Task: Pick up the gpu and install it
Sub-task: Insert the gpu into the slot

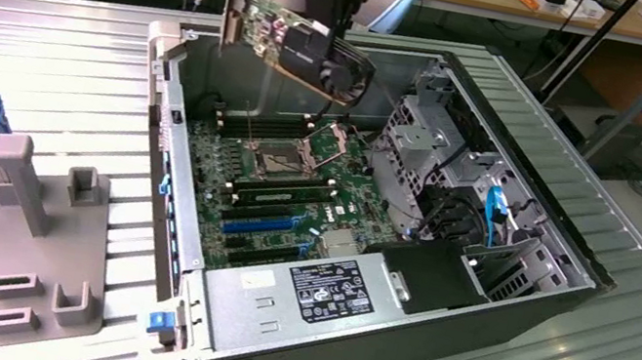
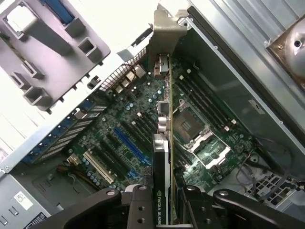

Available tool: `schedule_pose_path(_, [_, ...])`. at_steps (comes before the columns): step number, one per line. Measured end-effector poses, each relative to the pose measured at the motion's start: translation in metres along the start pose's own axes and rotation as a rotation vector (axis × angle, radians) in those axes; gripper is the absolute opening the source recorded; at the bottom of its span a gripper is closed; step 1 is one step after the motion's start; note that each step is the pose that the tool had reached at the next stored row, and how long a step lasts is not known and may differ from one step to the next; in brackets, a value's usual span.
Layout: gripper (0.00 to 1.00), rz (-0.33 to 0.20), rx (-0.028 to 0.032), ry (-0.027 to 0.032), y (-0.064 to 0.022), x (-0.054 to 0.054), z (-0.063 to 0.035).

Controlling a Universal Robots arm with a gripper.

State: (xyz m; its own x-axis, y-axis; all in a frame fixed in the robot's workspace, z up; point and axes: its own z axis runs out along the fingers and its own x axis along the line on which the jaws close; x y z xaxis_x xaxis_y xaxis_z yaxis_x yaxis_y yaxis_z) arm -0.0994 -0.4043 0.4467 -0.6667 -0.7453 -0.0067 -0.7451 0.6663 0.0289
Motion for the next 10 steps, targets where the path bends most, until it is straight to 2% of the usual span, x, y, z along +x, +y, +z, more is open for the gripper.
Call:
schedule_pose_path(3, [0.27, -0.066, -0.0005, 0.0019, 0.0000, 0.0000, 0.0000])
schedule_pose_path(10, [0.27, -0.181, -0.0012, 0.0052, 0.0000, 0.0000, 0.0000])
